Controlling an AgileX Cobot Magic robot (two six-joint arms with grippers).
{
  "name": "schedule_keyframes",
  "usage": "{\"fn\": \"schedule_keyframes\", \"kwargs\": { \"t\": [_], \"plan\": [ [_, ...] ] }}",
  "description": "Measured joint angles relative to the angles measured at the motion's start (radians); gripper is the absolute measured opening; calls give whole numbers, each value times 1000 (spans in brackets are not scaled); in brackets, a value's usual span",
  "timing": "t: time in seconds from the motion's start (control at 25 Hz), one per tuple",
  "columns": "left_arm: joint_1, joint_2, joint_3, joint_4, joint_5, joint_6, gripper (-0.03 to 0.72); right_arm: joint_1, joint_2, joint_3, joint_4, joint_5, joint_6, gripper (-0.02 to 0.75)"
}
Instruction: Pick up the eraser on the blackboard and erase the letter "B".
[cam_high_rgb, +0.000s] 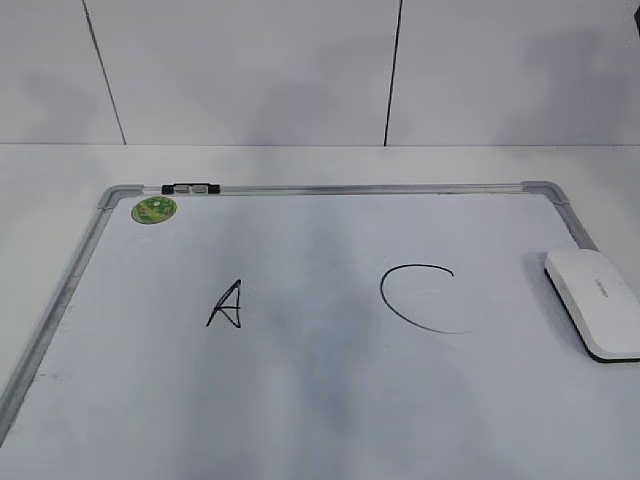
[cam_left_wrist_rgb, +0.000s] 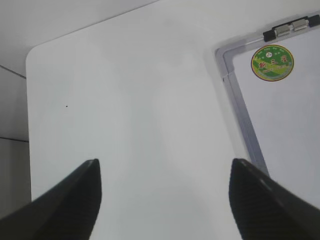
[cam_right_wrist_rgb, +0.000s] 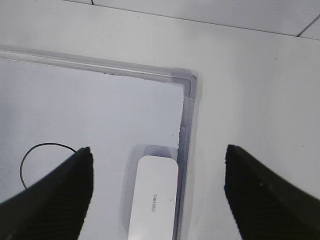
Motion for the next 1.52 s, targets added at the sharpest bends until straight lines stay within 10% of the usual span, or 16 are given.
{"fn": "schedule_keyframes", "kwargs": {
  "t": [0.92,1.52],
  "plan": [
    [-11,-306,36,-91,80,-20,571,0,-319,1,13,105,-32,614],
    [-11,-531,161,-91,196,-51,557,0,-636,402,47,22,-32,596]
  ]
}}
